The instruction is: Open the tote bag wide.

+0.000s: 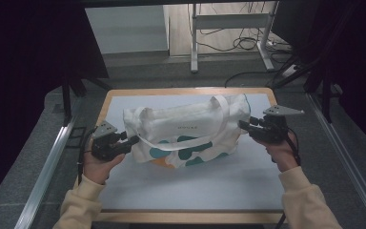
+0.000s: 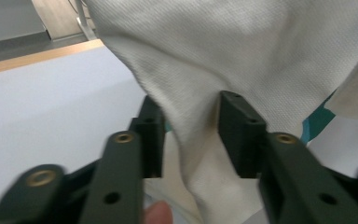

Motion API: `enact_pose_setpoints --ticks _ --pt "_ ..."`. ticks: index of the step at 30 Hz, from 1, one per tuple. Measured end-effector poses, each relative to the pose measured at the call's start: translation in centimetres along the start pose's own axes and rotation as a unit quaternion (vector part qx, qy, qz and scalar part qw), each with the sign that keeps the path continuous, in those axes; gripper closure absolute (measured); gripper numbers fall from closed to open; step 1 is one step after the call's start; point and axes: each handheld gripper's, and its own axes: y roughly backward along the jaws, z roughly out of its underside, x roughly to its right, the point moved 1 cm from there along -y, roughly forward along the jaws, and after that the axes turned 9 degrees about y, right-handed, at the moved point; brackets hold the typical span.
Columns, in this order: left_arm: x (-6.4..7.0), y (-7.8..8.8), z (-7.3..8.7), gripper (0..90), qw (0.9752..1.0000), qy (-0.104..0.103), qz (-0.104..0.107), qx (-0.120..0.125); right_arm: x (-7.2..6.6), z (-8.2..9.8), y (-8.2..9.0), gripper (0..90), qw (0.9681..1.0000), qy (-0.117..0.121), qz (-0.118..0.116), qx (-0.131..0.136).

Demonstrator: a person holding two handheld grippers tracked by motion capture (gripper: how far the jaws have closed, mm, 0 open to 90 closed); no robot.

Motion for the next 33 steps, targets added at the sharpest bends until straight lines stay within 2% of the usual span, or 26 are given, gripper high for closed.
enact_pose_setpoints --ticks 4,8,13,24,33 --pt "-0.2 0.3 0.1 72.8 0.9999 0.003 0.011 0.008 -0.2 0.2 0.5 77.4 0.9999 0.002 0.012 0.01" --pt "-0.4 0.6 0.3 75.3 0.9997 0.004 0.02 0.016 -0.6 0.4 1.1 84.1 0.9995 0.009 0.02 0.023" --pt "-0.5 0.8 0.7 78.2 0.9995 0.006 0.026 0.017 -1.4 0.9 1.7 85.3 0.999 0.02 0.021 0.033" --pt "-0.1 1.5 1.7 81.9 0.999 -0.004 0.036 0.025 -2.2 2.3 2.7 85.3 0.9984 0.021 0.015 0.05" --pt "0.1 1.8 2.8 82.2 0.9989 -0.006 0.039 0.024 -2.5 3.4 2.9 85.4 0.9984 0.02 0.004 0.053"
